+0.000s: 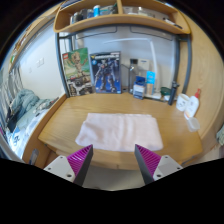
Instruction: Fold towel
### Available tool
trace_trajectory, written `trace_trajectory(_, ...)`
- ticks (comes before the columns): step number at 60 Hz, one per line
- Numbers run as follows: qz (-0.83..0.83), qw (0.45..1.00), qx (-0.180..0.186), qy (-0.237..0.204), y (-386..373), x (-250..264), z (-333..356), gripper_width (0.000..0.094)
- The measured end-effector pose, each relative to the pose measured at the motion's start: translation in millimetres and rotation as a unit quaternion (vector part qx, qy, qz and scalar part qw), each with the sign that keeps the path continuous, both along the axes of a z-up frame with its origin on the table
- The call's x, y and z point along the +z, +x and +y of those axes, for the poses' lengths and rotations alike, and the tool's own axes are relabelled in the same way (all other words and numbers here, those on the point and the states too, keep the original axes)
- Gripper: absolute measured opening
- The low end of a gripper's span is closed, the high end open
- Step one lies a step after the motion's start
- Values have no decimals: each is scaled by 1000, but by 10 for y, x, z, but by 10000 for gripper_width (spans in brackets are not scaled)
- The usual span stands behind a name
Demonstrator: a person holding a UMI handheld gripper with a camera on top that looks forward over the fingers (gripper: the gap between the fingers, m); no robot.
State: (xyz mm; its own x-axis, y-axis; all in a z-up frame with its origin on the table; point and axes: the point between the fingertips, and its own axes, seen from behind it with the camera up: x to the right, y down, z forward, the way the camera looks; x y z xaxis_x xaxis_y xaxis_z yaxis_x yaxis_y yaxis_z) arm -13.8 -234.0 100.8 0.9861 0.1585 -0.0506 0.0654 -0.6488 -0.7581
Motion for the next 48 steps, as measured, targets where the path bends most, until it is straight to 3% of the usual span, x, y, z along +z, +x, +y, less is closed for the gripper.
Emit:
trace_trajectory(17, -12, 1000, -8, -27, -1231, -596, 1104, 862)
trace_trajectory(27, -45, 998, -26, -34, -1441, -953, 1634, 839)
trace_trajectory(33, -63, 997, -27, -45, -1475, -1153, 1746, 767)
trace_trajectory(35, -63, 997, -28, -31, -1496, -1146, 1798, 792)
trace_trajectory(36, -67, 997, -30, -29, -1479, -1150, 1804, 702)
trace_trajectory(38, -73, 997, -29, -25, -1474, -1148, 1814, 640)
trace_trajectory(39, -76, 996, -27, -25, -1472, -1152, 1813, 565)
trace_trajectory(40, -77, 996, -23, -25, -1479, -1154, 1812, 576)
trace_trajectory(44, -73, 997, -14, -21, -1530, -1164, 1820, 435)
trace_trajectory(48, -92, 996, -9, -15, -1479, -1169, 1837, 196)
